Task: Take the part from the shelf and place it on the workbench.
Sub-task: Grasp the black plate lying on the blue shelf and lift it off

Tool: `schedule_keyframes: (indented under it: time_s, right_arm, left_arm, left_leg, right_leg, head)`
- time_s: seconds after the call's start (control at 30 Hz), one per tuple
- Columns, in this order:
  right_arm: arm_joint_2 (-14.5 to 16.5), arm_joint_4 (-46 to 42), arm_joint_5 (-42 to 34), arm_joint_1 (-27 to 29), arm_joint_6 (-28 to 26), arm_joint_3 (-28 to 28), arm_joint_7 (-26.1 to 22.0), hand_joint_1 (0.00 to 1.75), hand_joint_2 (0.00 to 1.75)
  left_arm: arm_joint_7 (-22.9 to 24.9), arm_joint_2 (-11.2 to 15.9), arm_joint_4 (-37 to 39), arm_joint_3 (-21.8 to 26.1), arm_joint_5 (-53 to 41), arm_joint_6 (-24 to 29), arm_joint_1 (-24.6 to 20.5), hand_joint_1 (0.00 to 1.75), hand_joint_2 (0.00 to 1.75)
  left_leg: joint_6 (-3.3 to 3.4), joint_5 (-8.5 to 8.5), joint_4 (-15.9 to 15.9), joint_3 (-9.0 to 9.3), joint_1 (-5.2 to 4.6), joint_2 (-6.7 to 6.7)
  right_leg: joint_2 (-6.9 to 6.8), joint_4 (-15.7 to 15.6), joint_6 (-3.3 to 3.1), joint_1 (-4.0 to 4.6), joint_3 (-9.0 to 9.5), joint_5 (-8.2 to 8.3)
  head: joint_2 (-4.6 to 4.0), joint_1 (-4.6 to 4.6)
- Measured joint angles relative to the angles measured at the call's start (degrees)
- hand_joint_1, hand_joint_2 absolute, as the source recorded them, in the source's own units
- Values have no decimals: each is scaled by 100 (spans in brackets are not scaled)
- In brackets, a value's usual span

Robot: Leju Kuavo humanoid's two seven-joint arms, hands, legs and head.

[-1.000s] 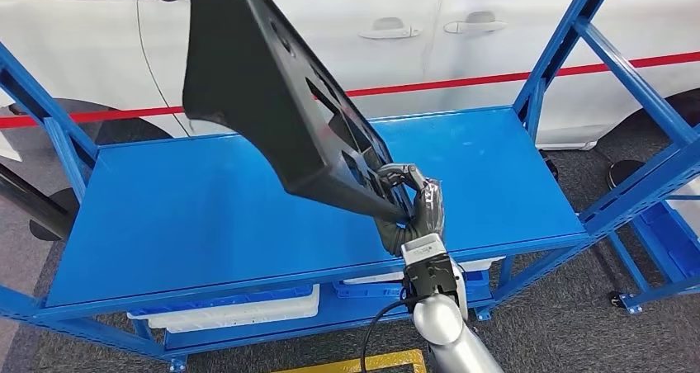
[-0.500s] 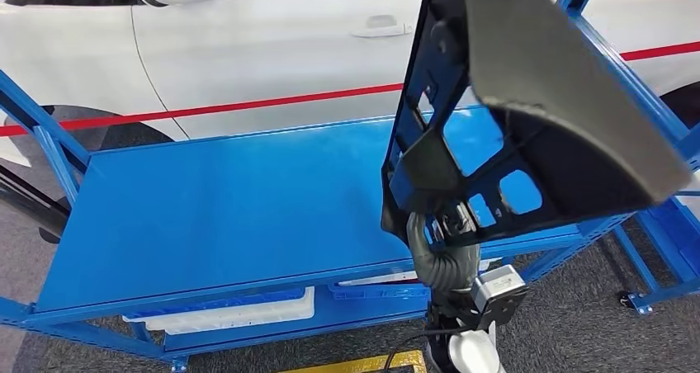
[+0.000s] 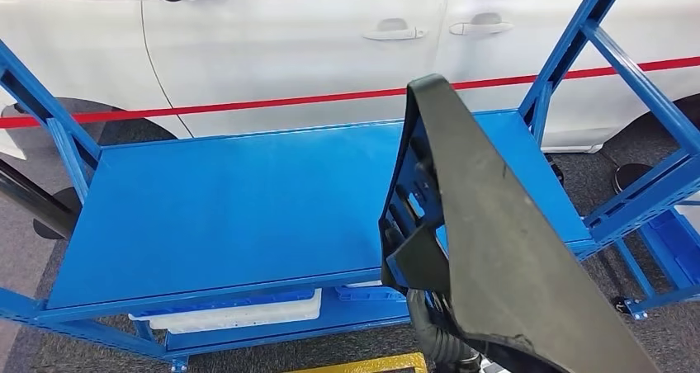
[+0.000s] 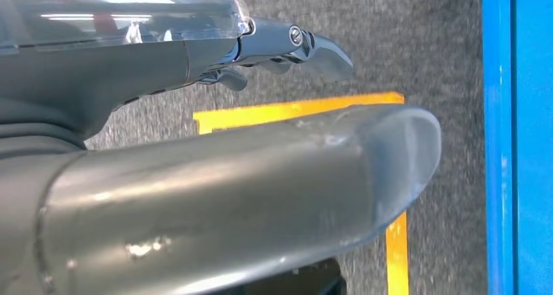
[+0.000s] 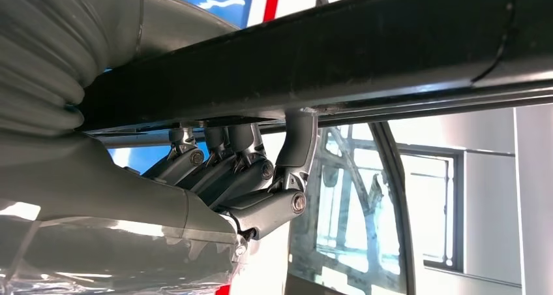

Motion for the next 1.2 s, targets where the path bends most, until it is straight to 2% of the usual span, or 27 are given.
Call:
schedule_keyframes:
  time_s: [0.03,0.07,0.1,0.13,0.2,0.23,0.33,0.37,0.4,0.43,0.5,0.53,0.57,0.6,0.7,0.73,0.77,0.83,0.87,0.9,0.93,1.0,1.03,1.07,1.1,1.13,1.2]
  right_arm:
    - [0,0,-4,53,36,-13,-32,175,175]
    - [0,0,-4,95,54,-21,-54,175,175]
    - [0,-1,6,126,66,-28,-72,175,175]
    - [0,-2,30,148,72,-34,-89,175,175]
    - [1,-6,114,179,97,-40,-134,175,175]
    - [2,-8,162,198,114,-42,-162,175,175]
    - [9,-9,243,259,142,-40,-231,175,175]
    - [16,-9,249,272,144,-39,-249,175,175]
    - [29,-9,251,281,145,-39,-264,175,175]
    - [43,-9,250,287,147,-39,-274,175,175]
    - [58,-9,249,301,149,-38,-280,175,175]
    - [59,-9,249,310,150,-37,-280,175,175]
    - [60,-9,249,318,150,-37,-280,175,175]
    - [61,-9,249,324,150,-37,-281,175,175]
    - [67,-9,246,339,150,-36,-283,175,175]
    - [71,-9,244,342,152,-35,-283,175,175]
    - [74,-9,241,345,153,-33,-283,175,175]
    - [80,-9,240,353,155,-28,-283,175,175]
    - [81,-9,240,361,154,-27,-283,175,175]
    - [81,-9,240,370,153,-26,-283,175,175]
    - [81,-9,240,376,152,-26,-283,175,175]
    - [81,-9,242,385,146,-26,-283,175,175]
    - [81,-9,243,388,142,-27,-283,175,175]
    - [81,-9,246,391,138,-27,-283,175,175]
    - [81,-9,249,395,137,-27,-283,175,175]
    - [81,-9,251,398,137,-27,-284,175,175]
    - [81,-14,267,398,137,-25,-287,175,175]
  left_arm:
    - [8,0,0,15,1,-4,0,0,0]
    - [16,0,0,31,1,-8,1,0,0]
    - [25,-4,0,46,-2,-12,3,0,0]
    - [32,-10,0,56,-15,-13,3,0,0]
    - [42,-23,0,68,-53,-14,1,0,0]
    - [45,-26,0,70,-76,-15,-1,0,0]
    - [49,-30,-1,90,-132,-16,-1,0,0]
    - [51,-30,-1,98,-150,-16,1,0,0]
    - [55,-29,-1,105,-164,-19,3,0,0]
    - [60,-28,-1,112,-174,-23,4,0,0]
    - [71,-28,0,121,-187,-38,5,0,0]
    - [76,-28,0,125,-190,-45,5,0,0]
    - [79,-28,0,128,-192,-51,5,0,0]
    - [81,-28,0,130,-194,-55,5,0,0]
    - [87,-26,-2,138,-207,-60,-20,0,0]
    - [91,-25,-2,143,-219,-62,-31,0,0]
    - [95,-23,-2,148,-231,-64,-38,0,0]
    - [103,-22,-2,159,-252,-68,-27,0,0]
    - [108,-20,-2,164,-257,-69,-22,0,0]
    - [113,-17,-2,172,-262,-69,-20,0,0]
    - [117,-16,-2,180,-268,-68,-23,0,0]
    - [120,-11,-2,203,-286,-67,-30,0,0]
    - [121,-10,-2,216,-295,-67,-30,0,0]
    - [123,-9,-2,228,-302,-67,-30,0,0]
    - [125,-9,-2,238,-303,-67,-29,0,0]
    - [127,-9,-2,246,-305,-67,-28,0,0]
    - [129,-9,-2,255,-314,-68,-31,0,0]
  left_leg:
    - [2,2,11,-18,-3,2]
    - [2,4,23,-32,-5,4]
    - [-1,7,34,-42,-5,4]
    - [-7,10,45,-46,-5,2]
    - [-43,21,70,-55,-23,-7]
    - [-73,32,78,-63,-29,-11]
    - [-178,61,90,-94,-25,-18]
    - [-210,-7,145,-122,-21,-17]
    - [-237,-160,293,-179,-13,-17]
    - [-261,-394,565,-272,-3,-16]
    - [-299,-894,1304,-498,4,-14]
    - [-311,-1042,1583,-550,5,-13]
    - [-314,-1076,1657,-499,5,-13]
    - [-310,-1005,1489,-328,5,-13]
    - [-247,-654,263,477,-12,-15]
    - [-217,-600,21,611,-28,-18]
    - [-181,-578,-77,648,-48,-21]
    - [-111,-475,-75,605,-59,-16]
    - [-73,-411,-90,570,-49,-6]
    - [-31,-342,-108,520,-35,8]
    - [6,-270,-121,453,-19,24]
    - [46,-155,-115,300,-22,42]
    - [45,-96,-107,222,-24,49]
    - [38,-39,-95,141,-25,54]
    - [26,13,-79,60,-24,58]
    - [10,59,-57,-22,-22,59]
    - [-33,127,10,-159,-27,56]
  right_leg:
    - [-1,232,10,-6,-96,-66]
    - [-2,248,13,-10,-84,-18]
    - [-3,34,8,-13,47,130]
    - [-3,-361,-6,-16,275,327]
    - [0,-1096,-45,-1,670,591]
    - [3,-1275,-64,13,753,642]
    - [1,-1326,-154,27,714,724]
    - [-7,-1342,-199,16,691,764]
    - [-19,-1359,-246,3,657,809]
    - [-31,-1366,-282,-2,609,853]
    - [-40,-1348,-314,8,479,933]
    - [-43,-1334,-313,13,407,974]
    - [-44,-1315,-307,16,338,1013]
    - [-43,-1294,-297,17,272,1050]
    - [-43,-1237,-232,24,139,1155]
    - [-46,-1230,-197,27,120,1192]
    - [-51,-1233,-159,25,112,1233]
    - [-48,-1263,-85,16,109,1310]
    - [-36,-1247,-54,8,87,1275]
    - [-24,-1157,-27,3,40,1141]
    - [-12,-954,-3,-3,-39,902]
    - [-7,-267,34,-17,-230,328]
    - [-8,72,52,-21,-289,156]
    - [-8,279,64,-23,-279,122]
    - [-9,299,69,-26,-178,207]
    - [-9,110,67,-30,30,356]
    - [-6,-670,38,-26,647,532]
  head:
    - [1,-1]
    - [1,-1]
    - [1,-1]
    - [1,0]
    - [1,-3]
    - [1,-5]
    - [1,-7]
    - [0,-9]
    - [0,-19]
    - [-1,-27]
    - [0,-46]
    - [0,-44]
    - [0,-46]
    - [0,-45]
    - [0,-43]
    - [0,-38]
    - [1,-32]
    - [0,-23]
    - [1,-22]
    - [1,-13]
    - [1,0]
    - [1,19]
    - [1,21]
    - [1,22]
    - [0,24]
    - [0,26]
    - [0,31]
